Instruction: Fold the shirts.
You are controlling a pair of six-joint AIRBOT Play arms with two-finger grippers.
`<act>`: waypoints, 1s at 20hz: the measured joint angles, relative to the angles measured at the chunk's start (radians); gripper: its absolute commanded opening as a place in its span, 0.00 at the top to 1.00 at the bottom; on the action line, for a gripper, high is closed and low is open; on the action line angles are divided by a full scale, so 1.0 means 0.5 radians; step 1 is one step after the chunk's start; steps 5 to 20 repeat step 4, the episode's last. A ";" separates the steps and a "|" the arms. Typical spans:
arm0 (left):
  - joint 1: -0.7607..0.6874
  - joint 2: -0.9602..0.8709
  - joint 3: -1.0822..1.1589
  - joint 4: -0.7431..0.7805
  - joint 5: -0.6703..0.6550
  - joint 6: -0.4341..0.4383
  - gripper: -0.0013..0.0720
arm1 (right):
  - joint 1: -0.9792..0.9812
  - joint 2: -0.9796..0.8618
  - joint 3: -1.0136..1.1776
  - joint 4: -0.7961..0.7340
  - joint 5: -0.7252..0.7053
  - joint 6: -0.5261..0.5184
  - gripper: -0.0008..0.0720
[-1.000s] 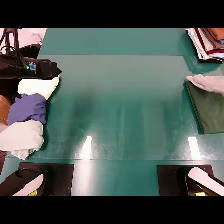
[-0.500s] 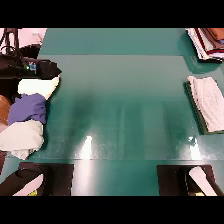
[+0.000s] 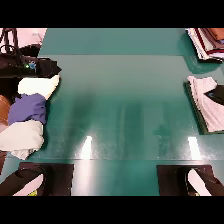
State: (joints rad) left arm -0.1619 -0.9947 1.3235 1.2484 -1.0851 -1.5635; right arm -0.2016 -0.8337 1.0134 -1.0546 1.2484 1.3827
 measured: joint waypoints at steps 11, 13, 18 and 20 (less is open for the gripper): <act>0.000 0.000 0.000 0.000 0.004 -0.001 0.95 | 0.366 0.005 0.001 0.007 -0.065 0.000 0.97; 0.000 0.000 0.000 0.000 0.004 -0.001 0.95 | 0.366 0.005 0.001 0.007 -0.065 0.000 0.97; 0.000 0.000 0.000 0.000 0.004 -0.001 0.95 | 0.366 0.005 0.001 0.007 -0.065 0.000 0.97; 0.000 0.000 0.000 0.000 0.004 -0.001 0.95 | 0.366 0.005 0.001 0.007 -0.065 0.000 0.97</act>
